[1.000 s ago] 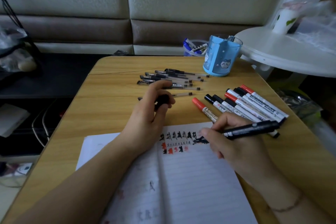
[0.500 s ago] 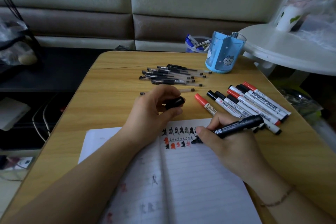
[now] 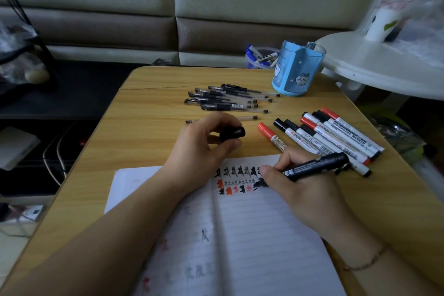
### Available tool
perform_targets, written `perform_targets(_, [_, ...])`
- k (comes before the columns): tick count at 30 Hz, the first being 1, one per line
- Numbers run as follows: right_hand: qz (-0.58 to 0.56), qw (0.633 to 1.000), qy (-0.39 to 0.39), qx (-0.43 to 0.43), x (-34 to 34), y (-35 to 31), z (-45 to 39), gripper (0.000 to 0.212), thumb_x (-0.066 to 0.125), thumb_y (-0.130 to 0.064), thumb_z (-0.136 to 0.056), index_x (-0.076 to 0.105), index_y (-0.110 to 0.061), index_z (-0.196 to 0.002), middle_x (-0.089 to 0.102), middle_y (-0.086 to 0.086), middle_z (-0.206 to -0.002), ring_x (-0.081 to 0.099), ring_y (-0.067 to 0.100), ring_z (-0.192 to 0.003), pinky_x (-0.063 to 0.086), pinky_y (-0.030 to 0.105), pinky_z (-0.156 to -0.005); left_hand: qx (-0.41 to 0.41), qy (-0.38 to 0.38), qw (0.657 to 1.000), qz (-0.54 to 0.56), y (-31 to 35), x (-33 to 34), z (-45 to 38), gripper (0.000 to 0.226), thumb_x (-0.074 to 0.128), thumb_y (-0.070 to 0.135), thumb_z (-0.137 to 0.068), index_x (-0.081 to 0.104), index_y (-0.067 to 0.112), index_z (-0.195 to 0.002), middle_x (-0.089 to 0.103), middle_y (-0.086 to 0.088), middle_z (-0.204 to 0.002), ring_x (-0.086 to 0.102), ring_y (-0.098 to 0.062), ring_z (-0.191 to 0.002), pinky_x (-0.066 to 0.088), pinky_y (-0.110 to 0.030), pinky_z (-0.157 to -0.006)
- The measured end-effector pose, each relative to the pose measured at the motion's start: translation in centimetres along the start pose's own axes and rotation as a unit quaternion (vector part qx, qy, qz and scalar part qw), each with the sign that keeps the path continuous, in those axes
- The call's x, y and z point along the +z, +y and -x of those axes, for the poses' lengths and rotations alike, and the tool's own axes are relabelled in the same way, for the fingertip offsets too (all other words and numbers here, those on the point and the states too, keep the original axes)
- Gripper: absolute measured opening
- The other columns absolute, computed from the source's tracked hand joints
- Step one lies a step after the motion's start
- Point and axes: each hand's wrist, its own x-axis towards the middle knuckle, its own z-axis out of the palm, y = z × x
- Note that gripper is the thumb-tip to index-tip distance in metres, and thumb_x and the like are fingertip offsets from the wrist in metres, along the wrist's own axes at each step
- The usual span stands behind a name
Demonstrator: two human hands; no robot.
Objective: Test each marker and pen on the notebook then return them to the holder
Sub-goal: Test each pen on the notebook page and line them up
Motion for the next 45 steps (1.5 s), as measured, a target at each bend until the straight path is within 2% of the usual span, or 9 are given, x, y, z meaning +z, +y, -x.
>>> perform_targets(4, [-0.008,1.0,0.005,0.014,0.0,0.0,-0.1,0.031,0.073,-0.011,-0.082,0.052,-0.003,-0.061,0.044,0.0,-0.045,0.037,0.006,-0.04,0.03,0.019,-0.039,0.02,0.001,1.0,-0.015,0.1,0.0,0.0,0.031,0.074,0.007,-0.085,0.064,0.027,-0.106,0.068,0.019,-0.101,0.065,-0.004,-0.098,0.055,-0.023,-0.083])
perform_targets(10, [-0.092,0.994,0.007,0.064,-0.3,0.3,-0.2,0.03,0.073,-0.012,-0.083,0.052,-0.002,-0.065,0.045,0.016,-0.048,0.037,0.02,-0.041,0.03,0.029,-0.041,0.045,-0.003,0.999,-0.029,0.0,0.0,0.0,0.029,0.073,0.007,-0.085,0.068,0.023,-0.107,0.068,0.017,-0.104,0.064,-0.003,-0.096,0.051,-0.015,-0.078])
perform_targets(13, [-0.178,0.982,0.02,0.057,-0.6,-0.2,-0.1,0.022,0.071,-0.021,-0.08,0.057,-0.004,-0.077,0.054,-0.002,-0.048,0.037,0.014,-0.039,0.03,0.022,-0.039,0.071,-0.008,0.996,-0.049,0.0,-0.1,-0.1,0.028,0.074,0.005,-0.084,0.07,0.02,-0.107,0.068,0.012,-0.104,0.063,-0.003,-0.094,0.049,-0.013,-0.076])
perform_targets(17, [-0.209,0.978,0.017,0.019,-1.1,-0.6,0.0,0.014,0.071,-0.023,-0.085,0.068,-0.009,-0.086,0.063,0.005,-0.062,0.051,0.017,-0.05,0.037,0.019,-0.041,0.061,-0.013,0.997,-0.052,-0.1,0.0,-0.1,0.031,0.075,0.008,-0.083,0.068,0.023,-0.109,0.068,0.016,-0.102,0.064,-0.001,-0.092,0.049,-0.012,-0.078])
perform_targets(21, [-0.206,0.978,0.044,0.003,-1.2,-0.3,0.1,0.018,0.053,-0.017,-0.084,0.068,-0.011,-0.092,0.067,0.011,-0.068,0.055,0.023,-0.051,0.036,0.018,-0.041,0.036,-0.01,0.998,-0.04,-0.2,0.0,0.0,0.031,0.076,0.011,-0.083,0.067,0.025,-0.109,0.07,0.015,-0.1,0.066,-0.004,-0.094,0.053,-0.019,-0.084])
perform_targets(28, [-0.205,0.978,0.029,-0.002,-1.2,-0.4,-0.1,0.01,0.056,-0.013,-0.084,0.061,-0.005,-0.088,0.07,0.016,-0.075,0.055,0.027,-0.05,0.04,0.017,-0.043,0.072,-0.025,0.996,-0.038,-0.2,0.1,0.0,0.032,0.076,0.008,-0.083,0.066,0.026,-0.108,0.071,0.011,-0.101,0.068,-0.009,-0.095,0.056,-0.029,-0.086])
perform_targets(34, [-0.224,0.974,-0.003,0.024,-1.3,-0.3,-0.2,0.027,0.07,-0.032,-0.079,0.069,-0.011,-0.095,0.075,0.015,-0.085,0.06,0.024,-0.048,0.04,0.017,-0.041,0.17,-0.044,0.981,-0.088,0.5,0.0,0.0,0.022,0.07,0.008,-0.087,0.068,0.008,-0.11,0.067,0.006,-0.098,0.062,-0.002,-0.091,0.046,-0.014,-0.082])
perform_targets(39, [-0.275,0.961,-0.016,0.036,-1.6,-0.5,-0.3,0.041,0.072,-0.046,-0.076,0.068,-0.012,-0.097,0.074,0.017,-0.088,0.06,0.021,-0.048,0.038,0.02,-0.042,0.191,-0.048,0.976,-0.095,1.2,0.1,0.2,0.016,0.06,0.008,-0.093,0.065,0.006,-0.108,0.052,0.026,-0.091,0.052,0.013,-0.082,0.037,-0.007,-0.076])
perform_targets(45, [-0.268,0.963,-0.021,0.03,-1.6,-0.7,0.1,0.039,0.071,-0.047,-0.077,0.067,-0.013,-0.094,0.075,0.016,-0.087,0.063,0.024,-0.051,0.04,0.023,-0.042,0.181,-0.052,0.977,-0.096,1.6,0.3,0.1,0.017,0.061,0.005,-0.089,0.069,0.006,-0.104,0.054,0.027,-0.089,0.052,0.013,-0.079,0.036,-0.006,-0.073])
